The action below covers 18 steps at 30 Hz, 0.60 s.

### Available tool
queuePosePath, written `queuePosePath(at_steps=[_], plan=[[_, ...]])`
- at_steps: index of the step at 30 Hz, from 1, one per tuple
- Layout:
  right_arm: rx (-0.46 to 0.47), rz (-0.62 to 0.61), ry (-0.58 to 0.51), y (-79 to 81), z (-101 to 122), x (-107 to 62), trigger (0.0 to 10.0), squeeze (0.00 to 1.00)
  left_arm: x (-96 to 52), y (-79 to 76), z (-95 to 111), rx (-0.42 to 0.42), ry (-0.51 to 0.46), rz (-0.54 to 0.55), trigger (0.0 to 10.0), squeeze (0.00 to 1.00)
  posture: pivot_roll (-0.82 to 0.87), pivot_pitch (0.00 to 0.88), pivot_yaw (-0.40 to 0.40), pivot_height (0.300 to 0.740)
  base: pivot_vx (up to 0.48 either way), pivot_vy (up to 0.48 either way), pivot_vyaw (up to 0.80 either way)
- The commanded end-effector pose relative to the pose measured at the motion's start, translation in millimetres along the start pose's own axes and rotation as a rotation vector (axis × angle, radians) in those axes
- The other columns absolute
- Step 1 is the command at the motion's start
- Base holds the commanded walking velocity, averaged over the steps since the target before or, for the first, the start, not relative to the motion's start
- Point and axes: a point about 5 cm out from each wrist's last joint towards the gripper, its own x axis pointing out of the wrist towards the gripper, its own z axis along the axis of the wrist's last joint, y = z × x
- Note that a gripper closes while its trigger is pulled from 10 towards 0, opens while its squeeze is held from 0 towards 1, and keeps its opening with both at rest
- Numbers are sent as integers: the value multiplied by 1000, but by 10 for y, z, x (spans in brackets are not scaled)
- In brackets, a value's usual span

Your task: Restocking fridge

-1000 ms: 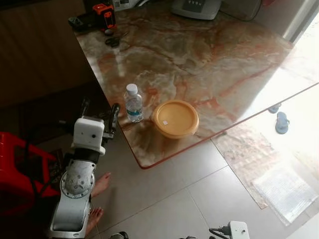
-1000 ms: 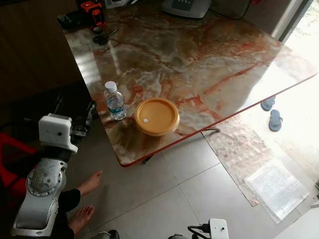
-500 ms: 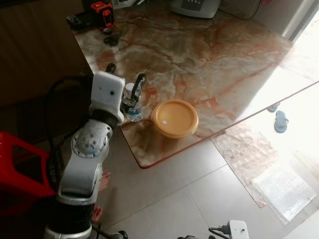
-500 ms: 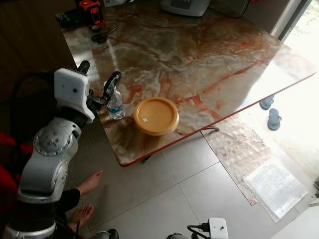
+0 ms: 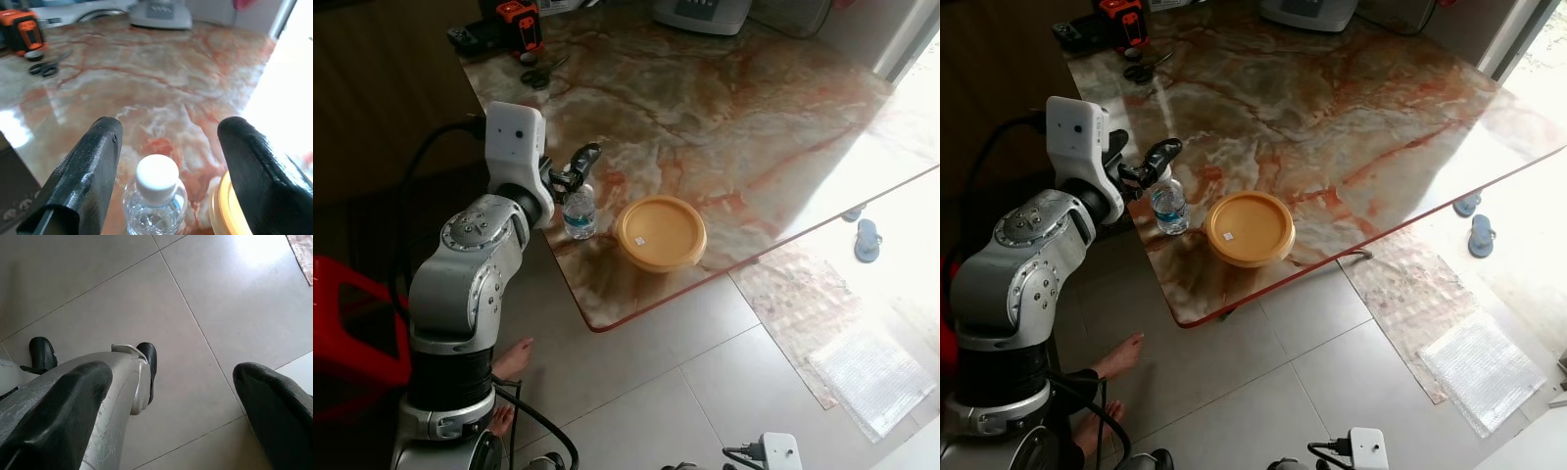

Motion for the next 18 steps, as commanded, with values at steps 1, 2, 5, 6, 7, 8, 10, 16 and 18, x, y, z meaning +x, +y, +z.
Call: queuePosePath(at_steps=[1, 2, 5, 6, 7, 8, 10, 16, 18], plan=[[8, -4, 61, -13, -171, -42, 10000, 0, 8, -25, 65, 17, -9, -37, 10000, 0, -64, 192, -57, 740, 0, 0, 0], [8, -4, 61, -13, -171, -42, 10000, 0, 17, -13, 71, 32, -1, -47, 10000, 0, -62, 191, -56, 740, 0, 0, 0], [7, -4, 62, -12, -173, -43, 10000, 0, 31, 57, 70, 61, 44, -26, 10000, 1000, -63, 187, -52, 740, 0, 0, 0], [8, -5, 62, -14, -174, -43, 10000, 0, 56, 118, 78, 78, 68, -12, 10000, 1000, -56, 182, -52, 740, 0, 0, 0], [8, -6, 62, -15, -173, -43, 10000, 0, 69, 141, 86, 96, 78, -8, 10000, 1000, -54, 182, -53, 740, 0, 0, 0], [7, -6, 63, -15, -172, -42, 10000, 0, 85, 155, 92, 100, 90, -15, 10000, 1000, -54, 183, -52, 740, 0, 0, 0], [6, -5, 64, -12, -173, -42, 10000, 0, 121, 158, 76, 103, 143, -53, 10000, 0, -57, 178, -51, 740, 0, 0, 0], [5, -3, 65, -12, -172, -42, 10000, 0, 197, 199, 33, 68, 206, -77, 10000, 0, -54, 170, -48, 740, 0, 0, 0], [4, -2, 65, -13, -172, -42, 10000, 0, 218, 200, 49, 46, 210, -87, 10000, 0, -53, 168, -48, 740, 0, 0, 0]])
